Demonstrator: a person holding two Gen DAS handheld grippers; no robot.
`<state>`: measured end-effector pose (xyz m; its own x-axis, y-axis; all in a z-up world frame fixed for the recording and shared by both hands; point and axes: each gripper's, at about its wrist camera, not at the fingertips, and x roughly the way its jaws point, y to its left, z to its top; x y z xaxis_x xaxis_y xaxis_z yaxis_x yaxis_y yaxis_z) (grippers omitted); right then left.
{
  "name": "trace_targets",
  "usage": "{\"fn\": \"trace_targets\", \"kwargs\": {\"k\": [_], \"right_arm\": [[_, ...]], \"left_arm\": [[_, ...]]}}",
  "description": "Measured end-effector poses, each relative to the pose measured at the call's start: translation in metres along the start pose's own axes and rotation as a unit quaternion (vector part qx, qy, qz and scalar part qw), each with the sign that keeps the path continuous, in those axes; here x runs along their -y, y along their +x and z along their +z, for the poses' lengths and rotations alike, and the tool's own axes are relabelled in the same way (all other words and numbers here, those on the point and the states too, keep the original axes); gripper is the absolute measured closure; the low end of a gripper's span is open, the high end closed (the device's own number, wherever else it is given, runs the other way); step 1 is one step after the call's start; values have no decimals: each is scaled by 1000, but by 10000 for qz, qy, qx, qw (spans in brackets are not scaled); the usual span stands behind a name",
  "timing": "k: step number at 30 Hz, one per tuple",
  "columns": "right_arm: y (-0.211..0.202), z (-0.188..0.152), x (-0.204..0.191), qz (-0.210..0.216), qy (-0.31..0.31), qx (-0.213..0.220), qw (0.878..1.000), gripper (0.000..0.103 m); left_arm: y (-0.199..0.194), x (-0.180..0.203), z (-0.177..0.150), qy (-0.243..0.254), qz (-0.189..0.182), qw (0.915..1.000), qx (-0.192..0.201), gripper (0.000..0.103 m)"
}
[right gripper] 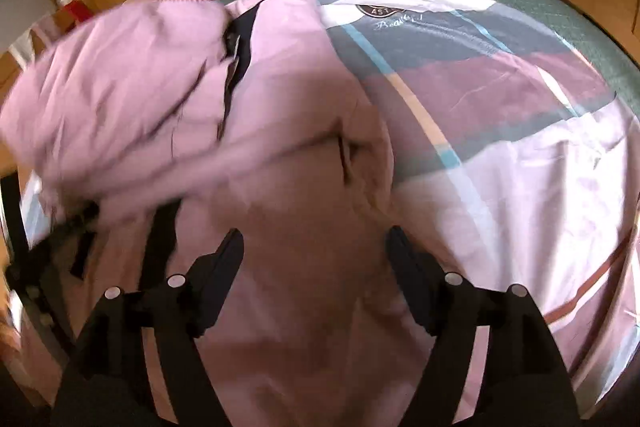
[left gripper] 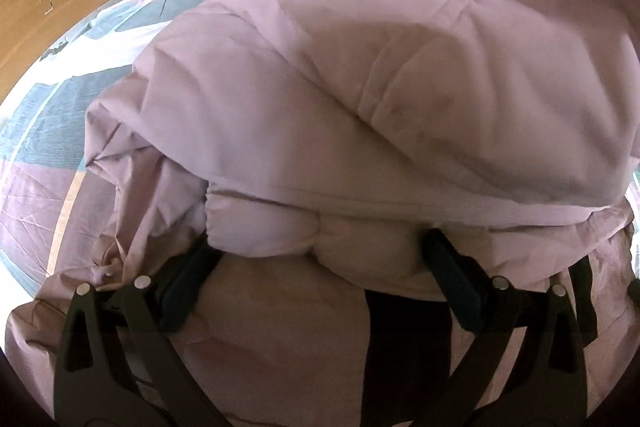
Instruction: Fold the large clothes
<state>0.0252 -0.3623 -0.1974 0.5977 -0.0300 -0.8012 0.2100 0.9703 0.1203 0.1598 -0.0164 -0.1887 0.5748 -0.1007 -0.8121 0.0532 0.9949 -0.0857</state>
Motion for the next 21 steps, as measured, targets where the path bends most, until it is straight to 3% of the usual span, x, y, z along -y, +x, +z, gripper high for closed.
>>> {"fn": "trace_targets", "kwargs": {"k": [1,4,6,21], "right_arm": [[5,-2,-10,-107,-204,61,9997,15],[10,-13,-26,-552,-649,93,9963,1],[18,-15,-30,-753,-722,149,9944,1],[15,-26,-28,-873,-739,175,9933,1]], "left_arm": [[-1,0,0,2,3,10000,2,2],[-1,1,-1,-1,5,10000,3,2],[-1,1,-1,2,8,10000,2,2],[-1,0,-1,4,6,10000,2,2]]}}
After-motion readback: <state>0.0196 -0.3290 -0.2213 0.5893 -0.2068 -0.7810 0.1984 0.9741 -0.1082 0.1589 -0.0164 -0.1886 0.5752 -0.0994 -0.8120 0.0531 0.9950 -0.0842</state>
